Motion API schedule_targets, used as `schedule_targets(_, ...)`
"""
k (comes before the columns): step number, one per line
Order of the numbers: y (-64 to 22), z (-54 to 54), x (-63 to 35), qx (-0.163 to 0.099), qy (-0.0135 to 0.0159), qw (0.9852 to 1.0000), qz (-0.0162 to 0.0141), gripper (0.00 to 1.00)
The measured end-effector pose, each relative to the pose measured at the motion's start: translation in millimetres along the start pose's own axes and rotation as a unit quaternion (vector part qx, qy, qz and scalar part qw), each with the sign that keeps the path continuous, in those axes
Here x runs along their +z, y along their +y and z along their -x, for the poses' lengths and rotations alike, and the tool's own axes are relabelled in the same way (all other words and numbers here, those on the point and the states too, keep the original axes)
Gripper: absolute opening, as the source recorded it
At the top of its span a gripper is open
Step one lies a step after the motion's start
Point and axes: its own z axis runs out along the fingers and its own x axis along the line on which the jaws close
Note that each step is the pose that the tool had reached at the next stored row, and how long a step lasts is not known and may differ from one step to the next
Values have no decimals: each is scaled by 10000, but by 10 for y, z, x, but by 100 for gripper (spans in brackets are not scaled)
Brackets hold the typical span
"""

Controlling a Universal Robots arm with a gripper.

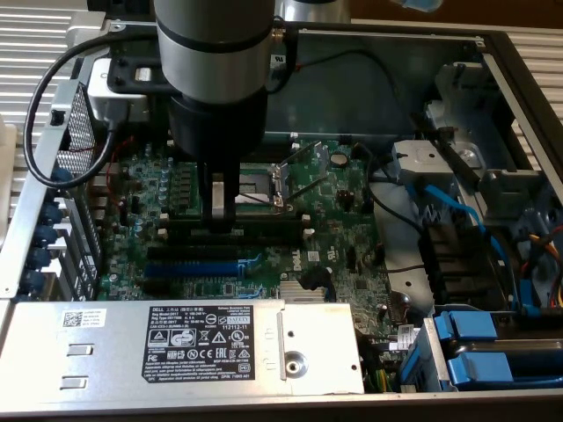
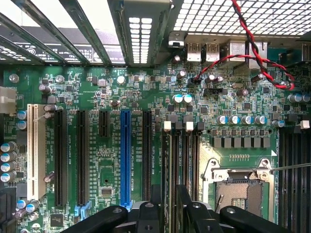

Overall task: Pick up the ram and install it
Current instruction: 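Insert the ram into the slot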

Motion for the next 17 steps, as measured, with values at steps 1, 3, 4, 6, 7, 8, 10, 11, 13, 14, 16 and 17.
schedule_targets(1, 0, 0, -2, 0, 0, 10000, 0, 27)
schedule_targets(3, 0, 0, -9, 0, 1, 10000, 1, 27)
schedule_targets(4, 0, 1, -14, 0, 0, 10000, 0, 27)
schedule_targets(6, 0, 2, -28, 0, 0, 10000, 0, 27)
schedule_targets(7, 0, 2, -35, 0, 0, 10000, 0, 27)
schedule_targets(8, 0, 3, -40, 0, 0, 10000, 0, 27)
schedule_targets(10, 0, 4, -52, 0, 0, 10000, 0, 27)
schedule_targets(11, 0, 4, -60, 0, 0, 10000, 0, 27)
schedule_targets(13, 0, 6, -78, 0, 0, 10000, 0, 27)
schedule_targets(14, 0, 6, -86, 0, 0, 10000, 0, 27)
schedule_targets(16, 0, 7, -100, 0, 0, 10000, 0, 27)
schedule_targets(17, 0, 8, -106, 0, 0, 10000, 0, 27)
